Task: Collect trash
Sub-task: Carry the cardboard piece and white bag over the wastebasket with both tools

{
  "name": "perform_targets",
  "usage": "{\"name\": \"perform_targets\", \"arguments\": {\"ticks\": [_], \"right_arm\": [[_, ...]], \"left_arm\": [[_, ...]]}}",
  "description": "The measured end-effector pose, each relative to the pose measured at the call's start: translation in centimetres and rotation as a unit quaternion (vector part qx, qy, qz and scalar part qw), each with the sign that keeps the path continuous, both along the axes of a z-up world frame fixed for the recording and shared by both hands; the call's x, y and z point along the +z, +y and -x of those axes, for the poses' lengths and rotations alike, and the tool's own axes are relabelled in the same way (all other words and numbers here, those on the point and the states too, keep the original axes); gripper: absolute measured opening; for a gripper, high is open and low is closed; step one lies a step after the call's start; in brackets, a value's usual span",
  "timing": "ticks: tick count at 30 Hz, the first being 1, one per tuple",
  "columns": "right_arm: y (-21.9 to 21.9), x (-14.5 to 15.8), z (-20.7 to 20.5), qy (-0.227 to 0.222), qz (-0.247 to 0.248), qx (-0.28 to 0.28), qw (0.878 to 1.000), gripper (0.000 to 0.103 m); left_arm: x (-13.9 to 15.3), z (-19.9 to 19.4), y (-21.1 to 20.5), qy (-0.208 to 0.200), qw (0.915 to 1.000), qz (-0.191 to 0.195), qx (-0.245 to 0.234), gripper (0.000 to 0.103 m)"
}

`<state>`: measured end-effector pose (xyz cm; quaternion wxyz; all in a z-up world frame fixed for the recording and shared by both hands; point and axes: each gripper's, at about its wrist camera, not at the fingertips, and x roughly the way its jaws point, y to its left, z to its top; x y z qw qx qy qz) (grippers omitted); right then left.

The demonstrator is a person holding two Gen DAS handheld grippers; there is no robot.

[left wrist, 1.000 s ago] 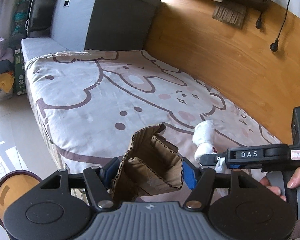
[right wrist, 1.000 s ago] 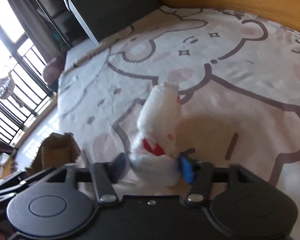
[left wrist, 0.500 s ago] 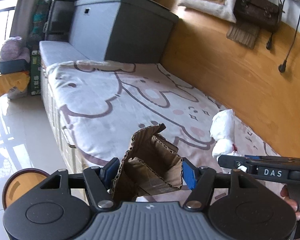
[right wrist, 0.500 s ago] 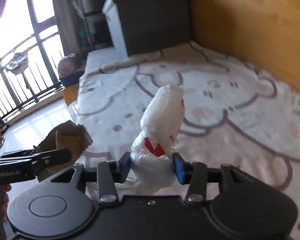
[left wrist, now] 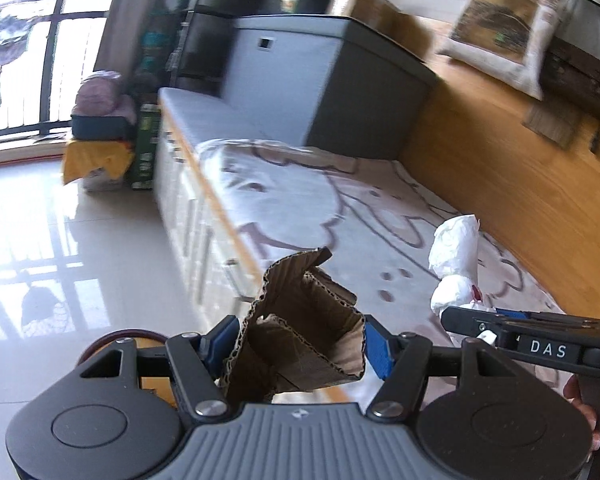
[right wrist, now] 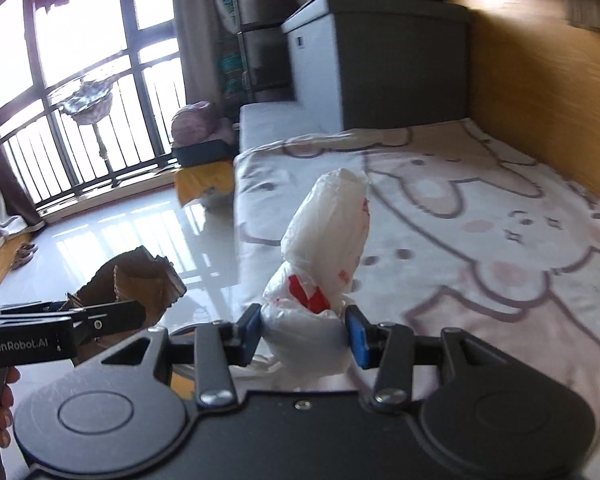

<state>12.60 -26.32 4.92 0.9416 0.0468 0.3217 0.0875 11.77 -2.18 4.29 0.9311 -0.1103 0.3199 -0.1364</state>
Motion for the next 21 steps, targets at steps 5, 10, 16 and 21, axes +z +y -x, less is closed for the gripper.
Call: {"name": "perform_targets", "arguments": {"ticks": [5,10,16,21], "right_arm": [[3.7,-0.9,-1.6,0.01,-0.006,0.025,1.0,0.046],[7.7,-2.6,-3.7,0.029,-0.005,0.052,0.998,0.046],[12.7,-5.6,-5.8,0.06,-0.005,0.088,0.994,0.046],[16.4,-8.3,-7.5,0.089,-0.005,0.106,0.99,0.046]], "left_arm": [[-1.1,-0.2,3.8,0.01,0.9992,0.002,0.039,0.066],[-2.8,-0.7,7.5,0.025,0.9966,0.005,0.079,0.066],[-5.4,-1.6,11.4,0.054,0.9909,0.011,0.123,0.066],[-7.8,-2.2,13.7,0.078,0.9859,0.02,0.147,0.066]]}}
